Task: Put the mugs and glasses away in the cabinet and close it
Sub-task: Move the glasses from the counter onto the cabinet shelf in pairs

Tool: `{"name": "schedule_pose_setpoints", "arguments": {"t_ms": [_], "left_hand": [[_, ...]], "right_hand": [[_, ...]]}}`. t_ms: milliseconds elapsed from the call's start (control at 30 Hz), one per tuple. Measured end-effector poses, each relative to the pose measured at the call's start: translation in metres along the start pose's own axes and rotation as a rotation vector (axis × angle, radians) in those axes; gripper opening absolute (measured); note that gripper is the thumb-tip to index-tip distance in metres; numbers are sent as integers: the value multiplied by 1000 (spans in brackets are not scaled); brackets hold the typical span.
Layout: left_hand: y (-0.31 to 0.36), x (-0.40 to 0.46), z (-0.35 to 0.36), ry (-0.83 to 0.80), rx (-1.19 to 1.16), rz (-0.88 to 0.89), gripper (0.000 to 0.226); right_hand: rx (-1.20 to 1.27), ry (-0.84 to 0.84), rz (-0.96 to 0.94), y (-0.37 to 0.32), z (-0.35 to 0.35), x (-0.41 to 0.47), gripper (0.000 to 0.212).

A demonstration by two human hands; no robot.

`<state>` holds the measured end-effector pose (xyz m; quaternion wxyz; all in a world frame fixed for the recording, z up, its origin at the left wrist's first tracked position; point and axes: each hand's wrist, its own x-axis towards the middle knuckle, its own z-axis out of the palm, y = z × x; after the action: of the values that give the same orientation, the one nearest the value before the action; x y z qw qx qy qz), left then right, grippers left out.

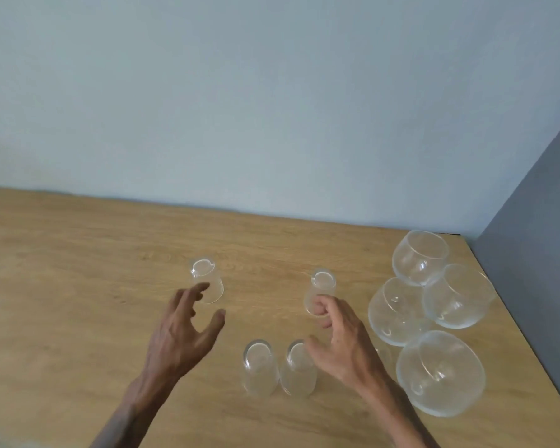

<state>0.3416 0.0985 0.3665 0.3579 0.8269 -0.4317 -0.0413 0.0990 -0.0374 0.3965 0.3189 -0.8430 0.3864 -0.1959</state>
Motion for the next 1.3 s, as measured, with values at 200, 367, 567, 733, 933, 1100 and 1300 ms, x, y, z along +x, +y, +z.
{"name": "schedule_pose_setpoints", "arguments": {"t_ms": [200,367,567,733,933,1100,1300], "left_hand": [[-41,105,5,-222,-52,-178,93],[-44,111,26,-267,-148,-82,68],[-20,70,44,-573,-228,106,68],[12,49,53,-785,-373,-2,72],[16,38,55,-837,-432,-9,64],[14,37,52,-839,-394,9,67],[49,45,39,-482,-421,157,52]], "right_hand": [[-113,249,271,-1,11,81,73],[-122,124,309,23,20,92,53],[-50,15,260,27,24,65,52],[-12,-87,246,23,23,47,47],[12,-123,250,15,29,31,49],[41,-126,244,4,30,24,58],[8,195,22,-48,-13,-21,50]]}}
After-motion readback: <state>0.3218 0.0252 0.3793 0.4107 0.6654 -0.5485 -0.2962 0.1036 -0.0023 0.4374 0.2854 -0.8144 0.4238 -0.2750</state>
